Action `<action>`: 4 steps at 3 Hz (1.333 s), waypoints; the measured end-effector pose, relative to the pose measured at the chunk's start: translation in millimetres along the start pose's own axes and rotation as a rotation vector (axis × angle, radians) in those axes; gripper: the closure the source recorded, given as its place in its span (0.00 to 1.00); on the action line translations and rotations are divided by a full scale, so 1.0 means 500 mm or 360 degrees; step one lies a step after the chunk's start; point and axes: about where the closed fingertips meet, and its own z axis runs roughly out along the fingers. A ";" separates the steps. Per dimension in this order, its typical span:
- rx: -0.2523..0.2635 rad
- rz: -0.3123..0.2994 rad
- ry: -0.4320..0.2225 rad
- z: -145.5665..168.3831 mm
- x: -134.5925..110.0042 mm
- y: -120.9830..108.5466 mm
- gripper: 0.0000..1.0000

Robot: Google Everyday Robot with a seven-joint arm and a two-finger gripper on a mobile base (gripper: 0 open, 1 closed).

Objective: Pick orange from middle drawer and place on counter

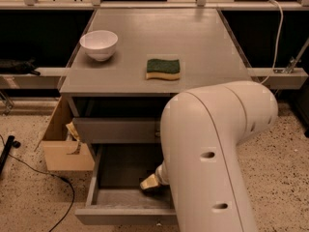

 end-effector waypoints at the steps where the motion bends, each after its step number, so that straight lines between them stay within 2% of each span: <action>1: 0.0002 -0.0001 0.0003 0.001 0.001 0.001 0.00; 2: 0.0002 -0.0001 0.0003 0.001 0.001 0.001 0.18; 4: 0.0002 -0.0001 0.0003 0.002 0.001 0.001 0.60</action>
Offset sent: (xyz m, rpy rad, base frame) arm -0.0003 0.0004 -0.0008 -0.0020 0.0006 0.0004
